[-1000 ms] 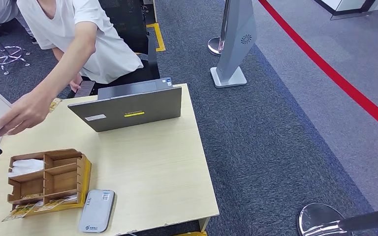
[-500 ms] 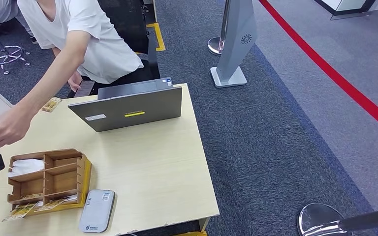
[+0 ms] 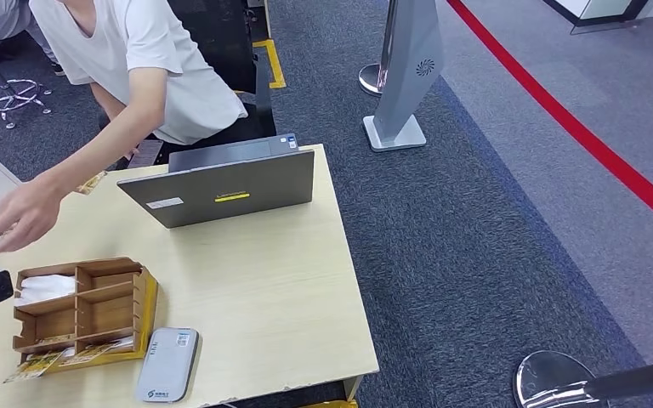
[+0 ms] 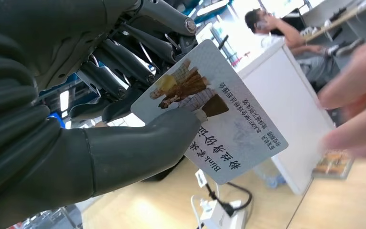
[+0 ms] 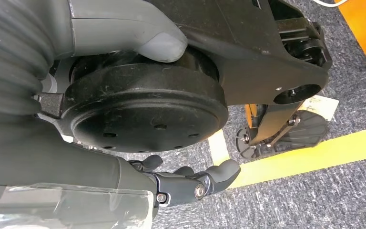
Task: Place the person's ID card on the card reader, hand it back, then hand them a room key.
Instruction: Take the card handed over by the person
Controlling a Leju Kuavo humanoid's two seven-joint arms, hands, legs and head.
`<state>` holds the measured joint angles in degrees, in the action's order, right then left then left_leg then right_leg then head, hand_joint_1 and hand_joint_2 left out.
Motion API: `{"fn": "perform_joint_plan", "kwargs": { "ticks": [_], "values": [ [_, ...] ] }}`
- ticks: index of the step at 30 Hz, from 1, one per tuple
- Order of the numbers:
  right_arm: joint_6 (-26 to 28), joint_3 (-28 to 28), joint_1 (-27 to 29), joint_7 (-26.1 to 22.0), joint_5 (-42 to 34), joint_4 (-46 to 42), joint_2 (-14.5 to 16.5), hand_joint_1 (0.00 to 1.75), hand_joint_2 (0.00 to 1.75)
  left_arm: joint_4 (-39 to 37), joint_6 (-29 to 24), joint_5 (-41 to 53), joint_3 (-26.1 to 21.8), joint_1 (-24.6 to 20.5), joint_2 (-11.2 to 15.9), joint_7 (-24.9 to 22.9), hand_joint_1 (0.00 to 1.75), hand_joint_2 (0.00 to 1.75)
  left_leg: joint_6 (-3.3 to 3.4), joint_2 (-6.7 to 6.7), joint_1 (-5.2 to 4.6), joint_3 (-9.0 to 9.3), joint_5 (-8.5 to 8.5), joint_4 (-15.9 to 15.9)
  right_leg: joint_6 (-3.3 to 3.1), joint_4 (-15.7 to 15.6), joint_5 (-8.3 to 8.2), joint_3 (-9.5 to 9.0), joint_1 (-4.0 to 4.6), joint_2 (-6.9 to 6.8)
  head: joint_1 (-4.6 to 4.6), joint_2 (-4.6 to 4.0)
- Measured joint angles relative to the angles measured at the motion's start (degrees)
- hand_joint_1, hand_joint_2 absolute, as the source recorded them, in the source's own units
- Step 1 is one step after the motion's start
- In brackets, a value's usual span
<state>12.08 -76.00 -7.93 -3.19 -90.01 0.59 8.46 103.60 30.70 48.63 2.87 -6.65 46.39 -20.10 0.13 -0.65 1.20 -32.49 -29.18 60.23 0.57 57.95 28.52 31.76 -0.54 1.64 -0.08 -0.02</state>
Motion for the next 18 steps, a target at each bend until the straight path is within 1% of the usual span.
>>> {"fn": "perform_joint_plan", "kwargs": {
  "ticks": [3, 6, 9, 11, 12, 15, 18],
  "values": [
    [0.1, 0.0, 0.0, -0.1, 0.0, 0.0, 0.0, 0.00, 1.75, 2.9, -5.8, 3.3, 1.0, 0.9, -1.1, 2.6, 1.75, 1.75, 0.00, 0.00, -0.01, -0.01, 0.00, 0.0, 0.00, 0.0, 0.00, 0.00, 0.00, 0.00, -0.01, 0.00],
    [0.3, 0.2, 0.1, -0.5, 0.0, 0.0, 0.1, 0.00, 1.75, 7.1, -13.9, 8.5, 2.6, 2.5, -3.5, 5.6, 1.75, 1.75, 0.01, 0.00, -0.04, -0.01, -0.01, 0.0, 0.00, 0.0, 0.00, -0.01, -0.03, 0.00, 0.00, 0.00],
    [0.4, 0.4, 0.2, -1.1, 0.0, 0.0, 0.4, 0.00, 1.75, 11.3, -24.2, 14.5, 4.8, 5.2, -7.7, 9.3, 1.75, 1.75, 0.03, 0.03, -0.08, -0.02, -0.03, 0.0, 0.01, -0.1, 0.00, -0.01, -0.06, 0.04, 0.01, 0.00],
    [0.5, 0.4, 0.3, -1.6, 0.0, 0.0, 0.5, 0.00, 1.75, 13.7, -31.0, 18.2, 6.8, 7.5, -11.1, 11.8, 1.75, 1.75, 0.05, 0.06, -0.10, -0.02, -0.05, 0.0, 0.02, -0.1, 0.01, 0.01, -0.08, 0.06, 0.00, 0.00],
    [0.6, 0.4, 0.3, -1.7, 0.0, 0.0, 0.5, 0.00, 1.75, 14.6, -33.4, 19.6, 8.1, 8.6, -12.7, 12.7, 1.75, 1.75, 0.06, 0.06, -0.11, -0.02, -0.06, 0.0, 0.03, -0.1, 0.01, 0.01, -0.09, 0.06, 0.01, 0.00],
    [0.9, 0.4, 0.3, -2.0, 0.0, 0.0, 0.6, 0.00, 1.75, 15.7, -37.5, 21.6, 11.9, 11.5, -16.8, 14.1, 1.75, 1.75, 0.06, 0.05, -0.10, -0.03, -0.06, 0.0, 0.03, -0.1, 0.02, 0.02, -0.09, 0.05, -0.01, 0.00],
    [1.1, 0.4, 0.3, -2.1, 0.0, 0.0, 0.7, 0.00, 1.75, 15.6, -38.4, 21.7, 14.8, 13.5, -20.0, 15.3, 1.75, 1.75, 0.06, 0.05, -0.09, -0.03, -0.06, 0.0, 0.03, -0.1, 0.01, 0.03, -0.09, 0.03, -0.01, 0.00]
  ]
}}
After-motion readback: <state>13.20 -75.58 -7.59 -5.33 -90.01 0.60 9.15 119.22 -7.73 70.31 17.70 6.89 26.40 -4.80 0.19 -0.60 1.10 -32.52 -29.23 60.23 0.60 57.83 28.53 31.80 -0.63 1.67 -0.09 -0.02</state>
